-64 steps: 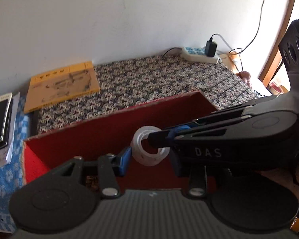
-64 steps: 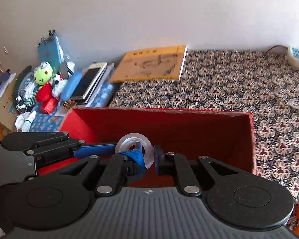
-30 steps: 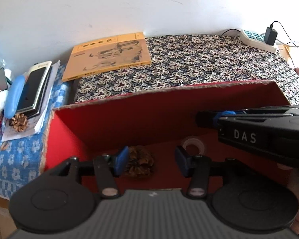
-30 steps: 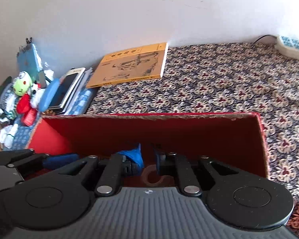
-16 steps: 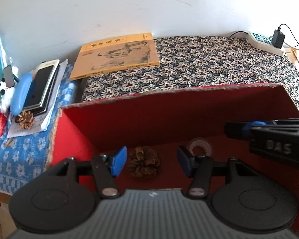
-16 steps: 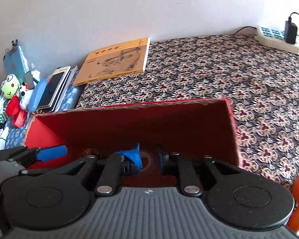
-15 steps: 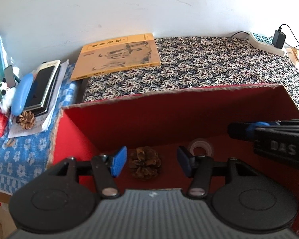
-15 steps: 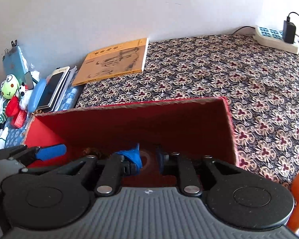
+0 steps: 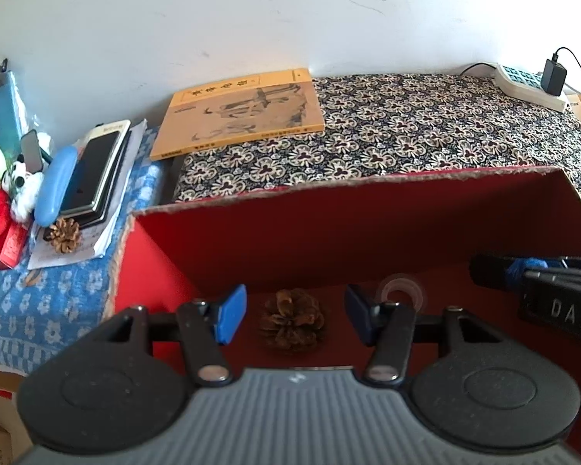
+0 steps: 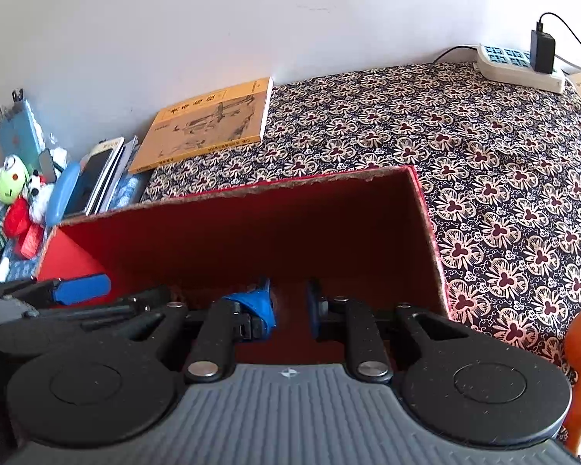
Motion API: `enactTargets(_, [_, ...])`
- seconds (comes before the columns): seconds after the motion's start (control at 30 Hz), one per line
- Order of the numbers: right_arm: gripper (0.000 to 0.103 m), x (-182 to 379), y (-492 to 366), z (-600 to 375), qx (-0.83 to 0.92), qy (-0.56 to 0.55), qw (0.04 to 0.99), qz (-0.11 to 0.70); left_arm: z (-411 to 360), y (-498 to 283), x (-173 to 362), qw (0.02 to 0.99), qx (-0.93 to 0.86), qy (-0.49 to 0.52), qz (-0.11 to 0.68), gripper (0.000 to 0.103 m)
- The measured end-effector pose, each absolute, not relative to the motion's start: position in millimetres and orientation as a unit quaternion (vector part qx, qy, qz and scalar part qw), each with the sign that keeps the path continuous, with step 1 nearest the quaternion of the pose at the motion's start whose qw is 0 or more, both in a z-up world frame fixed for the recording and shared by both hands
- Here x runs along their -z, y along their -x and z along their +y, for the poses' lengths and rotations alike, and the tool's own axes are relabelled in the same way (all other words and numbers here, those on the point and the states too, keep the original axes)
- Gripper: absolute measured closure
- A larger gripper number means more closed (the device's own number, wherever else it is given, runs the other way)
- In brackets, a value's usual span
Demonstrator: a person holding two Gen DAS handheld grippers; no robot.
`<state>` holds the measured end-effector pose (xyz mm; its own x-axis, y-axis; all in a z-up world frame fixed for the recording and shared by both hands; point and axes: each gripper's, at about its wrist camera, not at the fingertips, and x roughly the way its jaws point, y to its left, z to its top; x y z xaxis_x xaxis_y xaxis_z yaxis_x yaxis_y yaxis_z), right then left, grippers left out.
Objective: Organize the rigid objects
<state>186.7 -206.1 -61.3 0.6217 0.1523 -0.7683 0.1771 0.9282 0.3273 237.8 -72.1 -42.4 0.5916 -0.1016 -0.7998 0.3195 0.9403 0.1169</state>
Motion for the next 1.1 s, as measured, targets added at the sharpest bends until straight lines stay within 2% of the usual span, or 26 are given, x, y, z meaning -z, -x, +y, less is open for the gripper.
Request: enactTargets(1.1, [0.103, 62.2, -187.7, -204.3, -0.01, -0.189, 0.879, 0.438, -76.3, -230.8, 41.8, 0.895, 0.088, -0.147, 0.411, 0.041])
